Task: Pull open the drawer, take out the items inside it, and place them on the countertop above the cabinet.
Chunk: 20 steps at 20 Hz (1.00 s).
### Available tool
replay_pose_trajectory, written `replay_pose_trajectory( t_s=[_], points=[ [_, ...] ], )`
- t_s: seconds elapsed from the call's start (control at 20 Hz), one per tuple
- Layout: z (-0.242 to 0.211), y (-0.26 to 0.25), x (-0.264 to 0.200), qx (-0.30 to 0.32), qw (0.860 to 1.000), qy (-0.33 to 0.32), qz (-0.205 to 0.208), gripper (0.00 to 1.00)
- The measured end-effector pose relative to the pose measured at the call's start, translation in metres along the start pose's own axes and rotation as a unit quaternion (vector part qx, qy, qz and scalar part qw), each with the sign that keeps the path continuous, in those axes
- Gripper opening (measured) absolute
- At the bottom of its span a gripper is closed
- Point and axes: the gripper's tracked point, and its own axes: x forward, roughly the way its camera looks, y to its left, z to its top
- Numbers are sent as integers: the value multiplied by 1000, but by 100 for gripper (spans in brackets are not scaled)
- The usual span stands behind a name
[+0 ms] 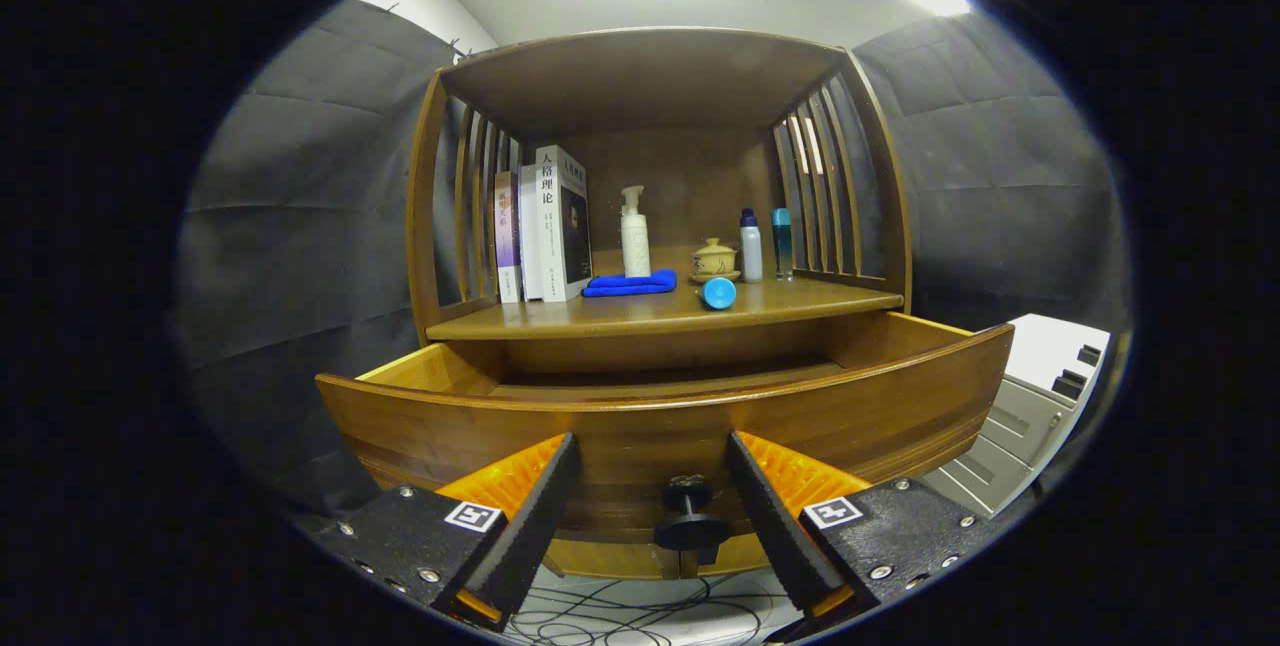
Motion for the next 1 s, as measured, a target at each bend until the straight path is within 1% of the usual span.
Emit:
replay_pose_trajectory(
  t_s=[0.05, 0.4, 1.0],
  points=[
    [3, -1, 10, 0, 1000, -5, 1, 94],
    [7, -6, 35, -1, 1000, -1, 6, 94],
    [8, -7, 73, -44, 999, 5, 9, 94]
  ],
)
